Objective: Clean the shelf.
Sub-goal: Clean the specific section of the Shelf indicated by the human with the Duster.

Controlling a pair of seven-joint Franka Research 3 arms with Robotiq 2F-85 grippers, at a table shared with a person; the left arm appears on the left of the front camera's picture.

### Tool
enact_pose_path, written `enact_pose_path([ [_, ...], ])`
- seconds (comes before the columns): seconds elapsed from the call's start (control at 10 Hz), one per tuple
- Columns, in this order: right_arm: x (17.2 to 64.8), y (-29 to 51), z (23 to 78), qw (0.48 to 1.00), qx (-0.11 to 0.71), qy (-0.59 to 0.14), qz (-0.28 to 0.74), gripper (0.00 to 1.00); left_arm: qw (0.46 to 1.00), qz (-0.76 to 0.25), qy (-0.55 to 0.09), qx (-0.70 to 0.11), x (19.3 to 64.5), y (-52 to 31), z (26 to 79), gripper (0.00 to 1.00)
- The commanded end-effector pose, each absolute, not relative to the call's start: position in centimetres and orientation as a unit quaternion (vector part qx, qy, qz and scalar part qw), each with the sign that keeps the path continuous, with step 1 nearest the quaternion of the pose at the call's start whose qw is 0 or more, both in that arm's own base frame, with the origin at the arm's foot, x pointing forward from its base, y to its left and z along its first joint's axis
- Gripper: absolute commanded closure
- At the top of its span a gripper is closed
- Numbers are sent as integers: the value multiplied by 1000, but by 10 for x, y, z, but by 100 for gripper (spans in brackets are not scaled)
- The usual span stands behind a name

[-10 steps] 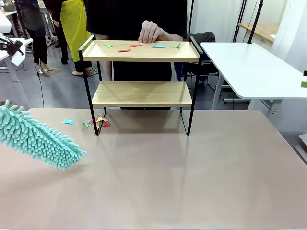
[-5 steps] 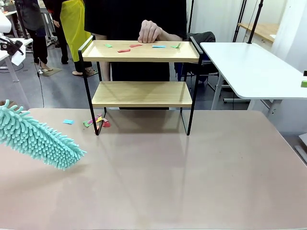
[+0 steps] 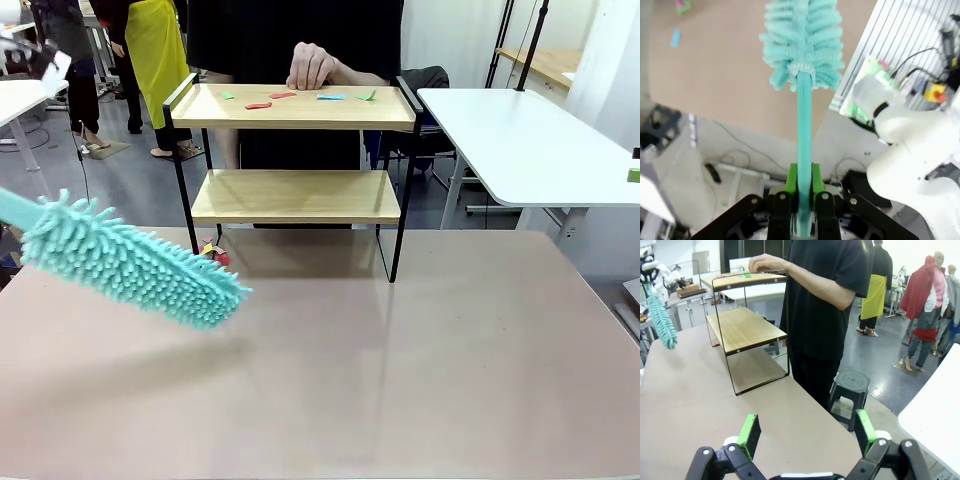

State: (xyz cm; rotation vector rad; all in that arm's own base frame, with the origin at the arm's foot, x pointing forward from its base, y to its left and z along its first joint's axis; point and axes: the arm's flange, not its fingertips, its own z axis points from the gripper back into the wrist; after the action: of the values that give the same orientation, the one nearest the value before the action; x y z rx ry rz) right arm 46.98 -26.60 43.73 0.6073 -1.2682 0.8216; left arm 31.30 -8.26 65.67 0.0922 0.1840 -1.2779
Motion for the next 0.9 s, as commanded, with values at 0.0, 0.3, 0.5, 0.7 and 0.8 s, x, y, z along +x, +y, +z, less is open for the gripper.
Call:
enact_pose_path([
  [0.0, 470, -264, 440, 684, 270, -568, 369, 0, 771, -634, 7, -57, 315, -80, 669, 87],
  [0.3, 470, -264, 440, 684, 270, -568, 369, 0, 769, -583, -146, -216, 318, -126, 707, 87],
  [0.5, 470, -264, 440, 684, 270, -568, 369, 0, 768, -565, -182, -241, 315, -157, 725, 87],
  [0.7, 470, -264, 440, 684, 270, -568, 369, 0, 817, -479, -208, -246, 309, -198, 755, 87],
  [0.8, 470, -264, 440, 684, 270, -568, 369, 0, 848, -430, -216, -223, 307, -218, 769, 87],
])
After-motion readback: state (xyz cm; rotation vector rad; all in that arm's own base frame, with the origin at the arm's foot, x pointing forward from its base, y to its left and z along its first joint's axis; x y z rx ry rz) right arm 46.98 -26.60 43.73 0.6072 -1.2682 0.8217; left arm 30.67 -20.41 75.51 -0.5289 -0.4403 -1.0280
